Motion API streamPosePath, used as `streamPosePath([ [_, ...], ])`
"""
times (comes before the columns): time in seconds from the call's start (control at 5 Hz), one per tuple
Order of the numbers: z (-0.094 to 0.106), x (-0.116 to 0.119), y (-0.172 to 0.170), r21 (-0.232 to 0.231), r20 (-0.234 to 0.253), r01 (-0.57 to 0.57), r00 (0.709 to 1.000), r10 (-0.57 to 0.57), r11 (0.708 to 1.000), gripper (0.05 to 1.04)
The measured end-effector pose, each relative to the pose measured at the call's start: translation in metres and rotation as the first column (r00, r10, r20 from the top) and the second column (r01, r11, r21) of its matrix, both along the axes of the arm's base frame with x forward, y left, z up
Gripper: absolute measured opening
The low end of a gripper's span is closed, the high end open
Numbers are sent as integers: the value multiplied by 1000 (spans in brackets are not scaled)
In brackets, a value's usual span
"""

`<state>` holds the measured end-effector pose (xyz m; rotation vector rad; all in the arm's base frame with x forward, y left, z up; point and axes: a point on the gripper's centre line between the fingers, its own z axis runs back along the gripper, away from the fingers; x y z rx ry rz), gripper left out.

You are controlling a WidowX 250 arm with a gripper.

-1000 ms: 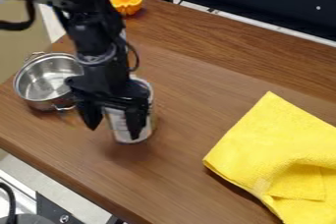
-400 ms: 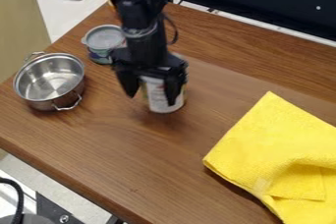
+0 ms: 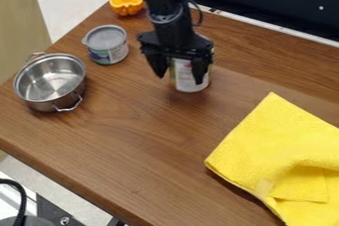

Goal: Move the can to the top of the table

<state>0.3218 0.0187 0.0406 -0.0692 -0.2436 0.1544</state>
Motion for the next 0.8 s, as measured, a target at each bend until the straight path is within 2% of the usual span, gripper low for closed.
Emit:
streamPosePath([
  [0.2, -5, 27, 2, 13, 18, -50, 999, 50, 999, 997],
  [0.4, -1, 52, 4, 7, 41, -119, 992, 118, 993, 997],
  [0.8, 0, 84, 9, -14, 73, -232, 970, 233, 973, 997],
])
